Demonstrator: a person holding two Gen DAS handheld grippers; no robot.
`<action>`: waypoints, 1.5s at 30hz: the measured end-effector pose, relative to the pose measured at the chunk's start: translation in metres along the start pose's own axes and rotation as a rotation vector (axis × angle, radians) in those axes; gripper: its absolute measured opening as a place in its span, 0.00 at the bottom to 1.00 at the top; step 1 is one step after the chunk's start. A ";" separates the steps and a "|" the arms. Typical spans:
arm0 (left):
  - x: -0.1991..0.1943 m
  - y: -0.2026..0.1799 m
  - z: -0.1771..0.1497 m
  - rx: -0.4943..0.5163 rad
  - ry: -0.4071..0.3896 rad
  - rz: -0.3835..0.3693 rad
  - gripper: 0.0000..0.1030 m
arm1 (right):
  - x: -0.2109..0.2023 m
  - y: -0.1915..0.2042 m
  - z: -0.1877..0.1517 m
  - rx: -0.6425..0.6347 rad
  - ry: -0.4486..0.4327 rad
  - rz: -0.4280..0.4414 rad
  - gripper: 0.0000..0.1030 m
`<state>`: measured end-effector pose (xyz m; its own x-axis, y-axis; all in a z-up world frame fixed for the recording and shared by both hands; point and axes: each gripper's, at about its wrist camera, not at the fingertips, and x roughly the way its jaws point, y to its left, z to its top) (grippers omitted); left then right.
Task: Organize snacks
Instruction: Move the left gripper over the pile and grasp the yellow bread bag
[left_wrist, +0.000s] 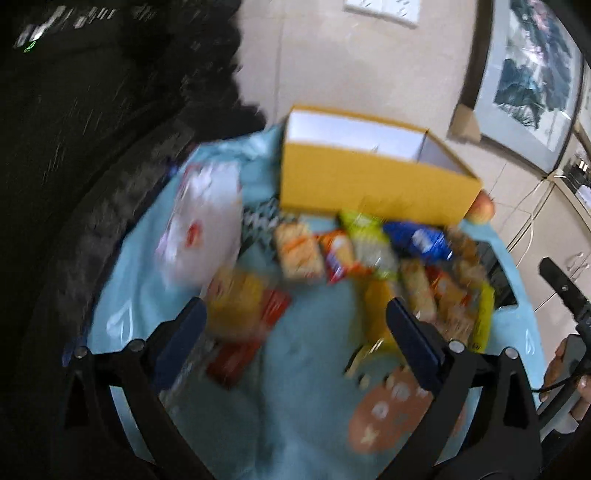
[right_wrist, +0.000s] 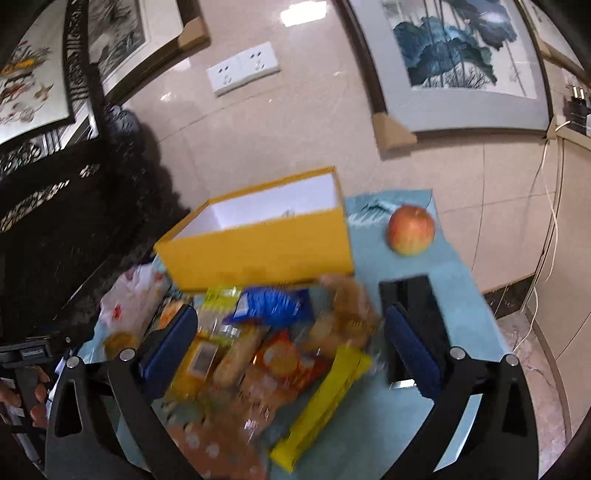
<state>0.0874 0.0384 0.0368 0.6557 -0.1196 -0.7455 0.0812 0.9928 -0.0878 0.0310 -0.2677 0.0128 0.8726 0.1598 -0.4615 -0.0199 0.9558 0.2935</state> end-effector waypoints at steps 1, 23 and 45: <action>0.003 0.004 -0.005 -0.012 0.015 0.007 0.96 | -0.001 0.001 -0.004 0.001 0.012 0.007 0.99; 0.099 0.021 -0.007 -0.049 0.156 0.169 0.23 | 0.009 -0.014 -0.031 0.050 0.094 0.052 0.99; 0.037 -0.006 -0.014 -0.037 -0.097 0.094 0.76 | 0.018 0.020 -0.045 -0.089 0.181 0.111 0.99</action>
<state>0.1003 0.0278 0.0002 0.7285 -0.0237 -0.6847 -0.0108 0.9989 -0.0461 0.0246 -0.2347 -0.0277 0.7612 0.2989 -0.5755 -0.1603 0.9466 0.2796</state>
